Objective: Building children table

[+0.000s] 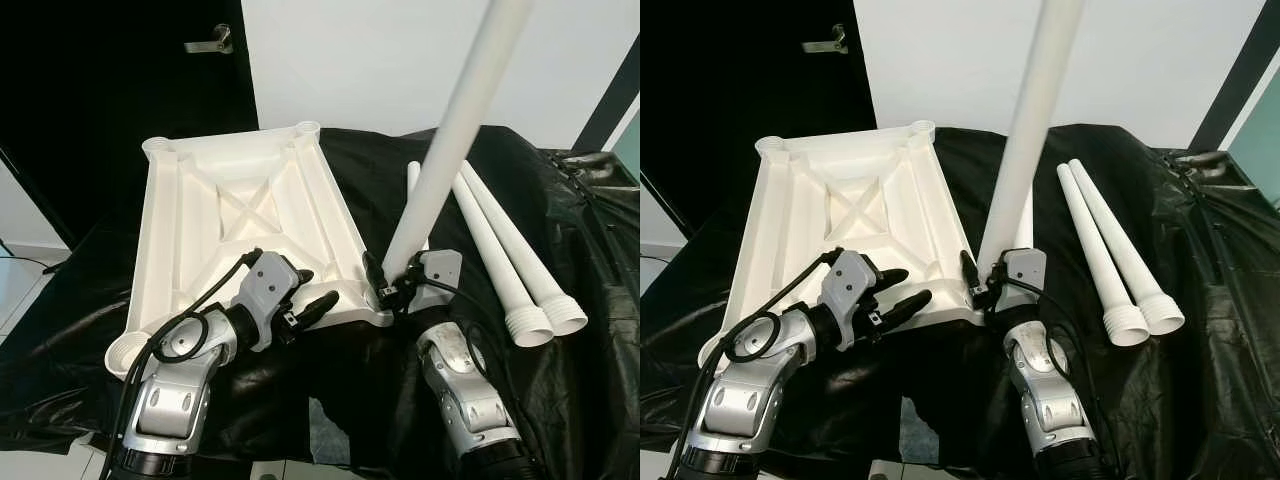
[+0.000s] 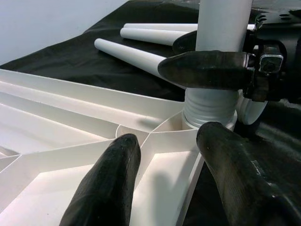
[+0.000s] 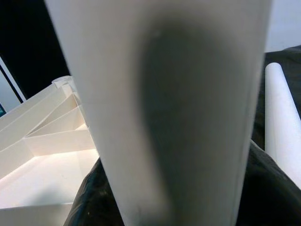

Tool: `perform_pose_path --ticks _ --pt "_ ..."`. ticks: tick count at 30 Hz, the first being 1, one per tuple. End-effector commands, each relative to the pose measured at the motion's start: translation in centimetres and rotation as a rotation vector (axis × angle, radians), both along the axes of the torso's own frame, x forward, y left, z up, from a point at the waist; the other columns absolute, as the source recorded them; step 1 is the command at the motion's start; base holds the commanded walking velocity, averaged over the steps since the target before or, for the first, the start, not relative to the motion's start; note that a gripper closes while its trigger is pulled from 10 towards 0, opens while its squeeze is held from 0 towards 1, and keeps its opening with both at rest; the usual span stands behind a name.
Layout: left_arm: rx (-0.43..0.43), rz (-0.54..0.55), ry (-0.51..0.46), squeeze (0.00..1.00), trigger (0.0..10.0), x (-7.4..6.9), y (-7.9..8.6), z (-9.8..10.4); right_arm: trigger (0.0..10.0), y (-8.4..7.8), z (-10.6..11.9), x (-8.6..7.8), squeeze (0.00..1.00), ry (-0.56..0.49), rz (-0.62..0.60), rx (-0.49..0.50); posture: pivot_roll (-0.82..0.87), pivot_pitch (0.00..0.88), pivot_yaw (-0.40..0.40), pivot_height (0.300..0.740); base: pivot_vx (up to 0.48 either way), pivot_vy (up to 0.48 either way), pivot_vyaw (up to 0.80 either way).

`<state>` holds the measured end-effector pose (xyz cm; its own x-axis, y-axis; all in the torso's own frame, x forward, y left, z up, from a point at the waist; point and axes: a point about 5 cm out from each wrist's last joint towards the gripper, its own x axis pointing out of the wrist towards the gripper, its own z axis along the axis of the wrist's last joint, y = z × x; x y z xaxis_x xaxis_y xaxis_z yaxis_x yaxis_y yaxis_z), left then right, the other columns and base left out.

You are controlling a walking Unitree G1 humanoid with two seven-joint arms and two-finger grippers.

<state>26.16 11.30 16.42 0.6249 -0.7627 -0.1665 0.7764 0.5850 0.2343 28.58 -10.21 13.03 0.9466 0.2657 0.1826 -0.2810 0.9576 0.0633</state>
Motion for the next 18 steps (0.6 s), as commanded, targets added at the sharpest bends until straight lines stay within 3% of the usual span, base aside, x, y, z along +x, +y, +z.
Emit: perform_pose_path --ticks 1,7,11,16,18 --pt "-0.004 0.121 -0.036 0.00 10.0 0.24 0.44 0.22 10.0 -0.10 -0.74 -0.18 0.00 0.058 -0.005 0.065 0.12 0.000 -0.007 0.740 0.000 0.000 0.00" --pt "-0.004 0.127 -0.035 0.00 10.0 0.26 0.50 0.22 10.0 -0.56 -0.80 0.07 0.00 0.097 -0.029 0.154 0.12 0.000 -0.007 0.740 0.000 0.000 0.00" --pt "-0.006 0.130 -0.035 0.00 10.0 0.29 0.51 0.24 10.0 -0.57 -0.79 0.17 0.00 0.100 -0.030 0.142 0.12 0.000 -0.006 0.740 0.000 0.000 0.00" --pt "-0.006 0.131 -0.036 0.00 10.0 0.32 0.50 0.27 10.0 -0.37 -0.77 0.21 0.00 0.097 -0.017 0.109 0.12 0.000 -0.005 0.740 0.000 0.000 0.00" --pt "-0.006 0.132 -0.038 0.00 10.0 0.40 0.51 0.32 10.0 0.05 -0.96 0.26 0.00 0.080 0.009 -0.023 0.12 0.000 -0.005 0.740 0.000 0.000 0.00"
